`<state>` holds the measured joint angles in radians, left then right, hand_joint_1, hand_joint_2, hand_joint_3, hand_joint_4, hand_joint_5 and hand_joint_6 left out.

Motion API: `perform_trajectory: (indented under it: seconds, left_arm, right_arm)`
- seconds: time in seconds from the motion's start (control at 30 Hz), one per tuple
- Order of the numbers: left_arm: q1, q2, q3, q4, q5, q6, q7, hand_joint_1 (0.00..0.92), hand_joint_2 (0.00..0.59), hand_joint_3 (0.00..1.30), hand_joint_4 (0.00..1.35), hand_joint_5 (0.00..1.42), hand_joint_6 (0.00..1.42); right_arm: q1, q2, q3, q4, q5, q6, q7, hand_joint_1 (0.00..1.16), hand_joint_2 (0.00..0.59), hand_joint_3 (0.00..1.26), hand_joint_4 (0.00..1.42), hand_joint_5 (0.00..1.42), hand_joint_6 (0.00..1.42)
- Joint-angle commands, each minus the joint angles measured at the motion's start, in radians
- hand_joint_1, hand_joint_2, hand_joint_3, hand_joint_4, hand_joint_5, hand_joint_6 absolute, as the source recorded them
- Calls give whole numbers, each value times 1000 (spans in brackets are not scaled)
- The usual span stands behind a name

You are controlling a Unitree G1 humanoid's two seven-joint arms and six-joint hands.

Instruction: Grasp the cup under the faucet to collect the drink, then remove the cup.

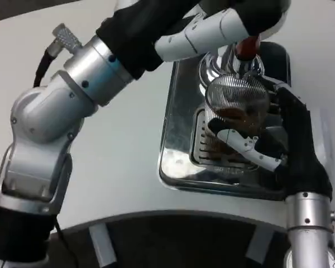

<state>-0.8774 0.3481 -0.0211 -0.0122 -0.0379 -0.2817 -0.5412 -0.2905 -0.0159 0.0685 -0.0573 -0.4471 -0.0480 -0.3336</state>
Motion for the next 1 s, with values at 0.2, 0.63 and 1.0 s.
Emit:
perform_trajectory:
  seconds: [0.2, 0.63, 1.0]
  left_arm:
    - [136, 66, 58, -116, -46, 62, 0, 0, 90, 219, 269, 343, 366]
    - [308, 129, 132, -233, -82, 108, 7, 0, 91, 219, 270, 347, 369]
    - [519, 162, 201, -284, -29, 107, 60, 0, 91, 219, 267, 322, 373]
  right_arm:
    - [56, -8, -17, -47, 11, -32, -8, 798, 250, 548, 591, 645, 640]
    - [109, -26, -36, -113, 22, -44, 3, 788, 246, 600, 636, 717, 743]
    - [187, -49, -36, -197, 37, -50, 56, 789, 240, 616, 659, 745, 775]
